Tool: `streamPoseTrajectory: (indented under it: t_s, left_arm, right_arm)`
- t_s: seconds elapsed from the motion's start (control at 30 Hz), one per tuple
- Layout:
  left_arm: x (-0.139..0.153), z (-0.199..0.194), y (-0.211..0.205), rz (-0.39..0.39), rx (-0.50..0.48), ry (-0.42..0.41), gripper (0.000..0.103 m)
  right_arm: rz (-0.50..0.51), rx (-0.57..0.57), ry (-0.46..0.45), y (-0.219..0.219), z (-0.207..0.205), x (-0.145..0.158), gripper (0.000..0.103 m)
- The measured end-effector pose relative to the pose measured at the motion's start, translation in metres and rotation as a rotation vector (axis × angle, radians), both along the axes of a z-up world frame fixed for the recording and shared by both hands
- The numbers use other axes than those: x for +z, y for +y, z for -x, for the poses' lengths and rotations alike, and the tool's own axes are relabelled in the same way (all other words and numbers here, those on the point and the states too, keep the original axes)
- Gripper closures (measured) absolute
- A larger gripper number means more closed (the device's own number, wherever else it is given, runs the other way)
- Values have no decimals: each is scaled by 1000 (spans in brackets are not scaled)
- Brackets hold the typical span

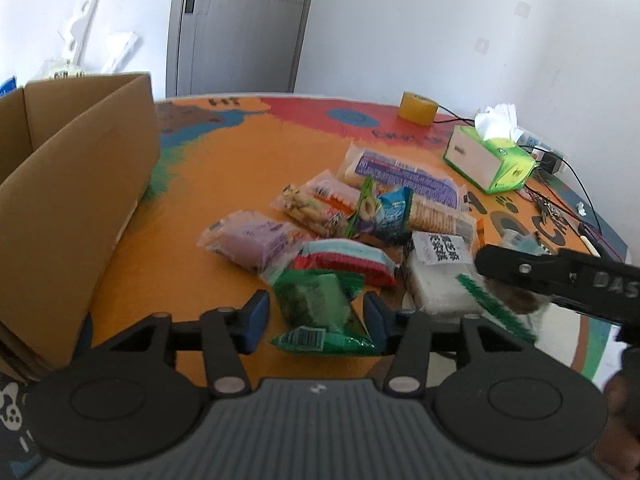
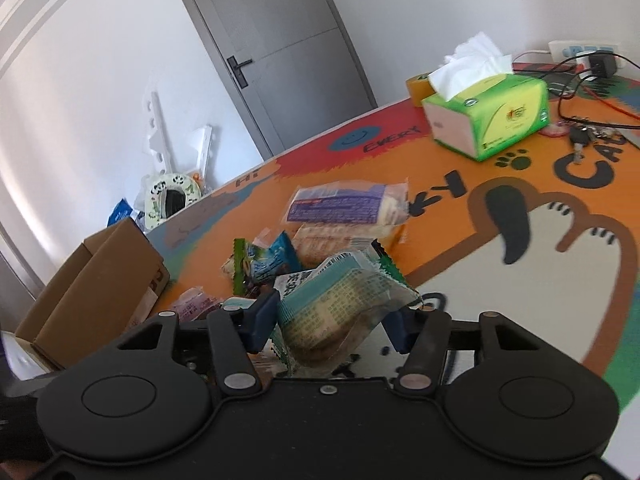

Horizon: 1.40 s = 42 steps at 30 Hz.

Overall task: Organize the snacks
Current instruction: 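Grasp the green packet with the left tool while the right tool grasps a bread pack, then carry both snacks into the cardboard box and open both tools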

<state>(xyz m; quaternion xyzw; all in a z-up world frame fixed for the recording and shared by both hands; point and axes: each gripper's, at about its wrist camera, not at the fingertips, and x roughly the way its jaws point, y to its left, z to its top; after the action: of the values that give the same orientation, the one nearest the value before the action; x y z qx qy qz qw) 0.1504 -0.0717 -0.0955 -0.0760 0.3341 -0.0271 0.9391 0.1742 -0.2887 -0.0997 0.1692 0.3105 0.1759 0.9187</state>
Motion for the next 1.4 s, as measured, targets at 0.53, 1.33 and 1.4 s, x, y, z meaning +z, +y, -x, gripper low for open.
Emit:
streamPoseTrajectory:
  t_s: [0.53, 1.33, 1.4]
  left_arm:
    - [20, 17, 2, 18, -13, -77, 71]
    - [79, 54, 59, 56, 82, -258, 71]
    - [84, 56, 66, 52, 99, -269, 71]
  right_arm:
    - [-79, 26, -46, -11, 11, 6, 83]
    - [-112, 122, -129, 43, 16, 43, 83]
    - [-119, 143, -137, 54, 16, 47, 83]
